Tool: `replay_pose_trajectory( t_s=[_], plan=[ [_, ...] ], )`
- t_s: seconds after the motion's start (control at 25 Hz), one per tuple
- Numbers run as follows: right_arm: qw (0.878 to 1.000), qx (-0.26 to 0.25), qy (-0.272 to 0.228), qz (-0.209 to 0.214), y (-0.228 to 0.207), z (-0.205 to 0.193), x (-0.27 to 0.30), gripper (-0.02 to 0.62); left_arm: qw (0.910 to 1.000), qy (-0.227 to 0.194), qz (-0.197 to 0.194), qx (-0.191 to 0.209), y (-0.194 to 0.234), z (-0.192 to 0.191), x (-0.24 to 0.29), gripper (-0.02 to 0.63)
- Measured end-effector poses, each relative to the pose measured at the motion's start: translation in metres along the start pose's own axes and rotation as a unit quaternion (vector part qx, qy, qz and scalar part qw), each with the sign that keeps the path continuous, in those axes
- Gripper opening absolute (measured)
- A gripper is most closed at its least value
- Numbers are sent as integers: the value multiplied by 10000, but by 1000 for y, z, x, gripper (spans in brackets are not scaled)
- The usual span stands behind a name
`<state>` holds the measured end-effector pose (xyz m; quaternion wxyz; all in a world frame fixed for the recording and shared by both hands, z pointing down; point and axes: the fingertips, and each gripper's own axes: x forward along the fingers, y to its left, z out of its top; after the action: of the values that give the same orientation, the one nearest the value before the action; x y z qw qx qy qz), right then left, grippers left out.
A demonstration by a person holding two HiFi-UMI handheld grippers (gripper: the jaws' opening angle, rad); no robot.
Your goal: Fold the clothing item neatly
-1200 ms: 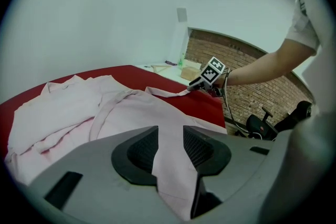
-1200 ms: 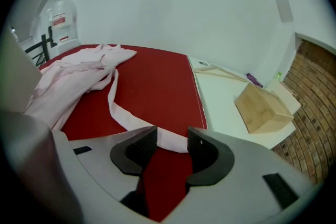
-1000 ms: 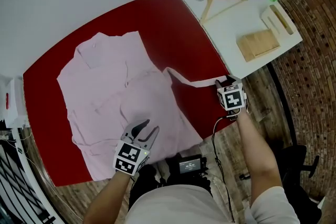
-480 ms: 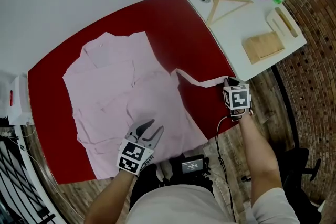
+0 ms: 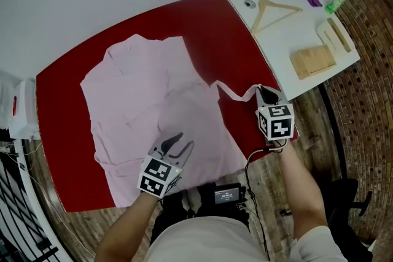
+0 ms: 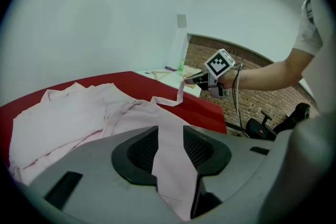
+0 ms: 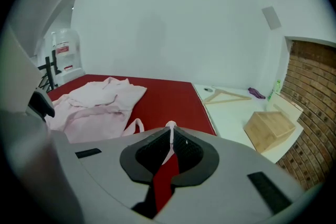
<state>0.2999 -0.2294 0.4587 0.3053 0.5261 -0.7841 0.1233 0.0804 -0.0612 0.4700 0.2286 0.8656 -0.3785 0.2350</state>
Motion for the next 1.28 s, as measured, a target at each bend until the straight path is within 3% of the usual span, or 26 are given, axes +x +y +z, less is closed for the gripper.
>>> replay_pose_trajectory(
  t_s=[0.28,0.8,1.08,1.28],
  plan=[
    [9998,-75,-36,190,19,5,-1,28,9995,-132,-153,246,1,27,21,143],
    [9953,88,-457,848,63,34,-25,28,9923,-248,-750,958,-40,92,119,143],
    [9842,372,-838,1512,103,61,-49,28,9924,-626,-551,908,-38,117,133,143],
    [9682,425,-1208,2149,137,80,-69,28,9934,-881,-220,694,-23,124,118,139]
  ],
)
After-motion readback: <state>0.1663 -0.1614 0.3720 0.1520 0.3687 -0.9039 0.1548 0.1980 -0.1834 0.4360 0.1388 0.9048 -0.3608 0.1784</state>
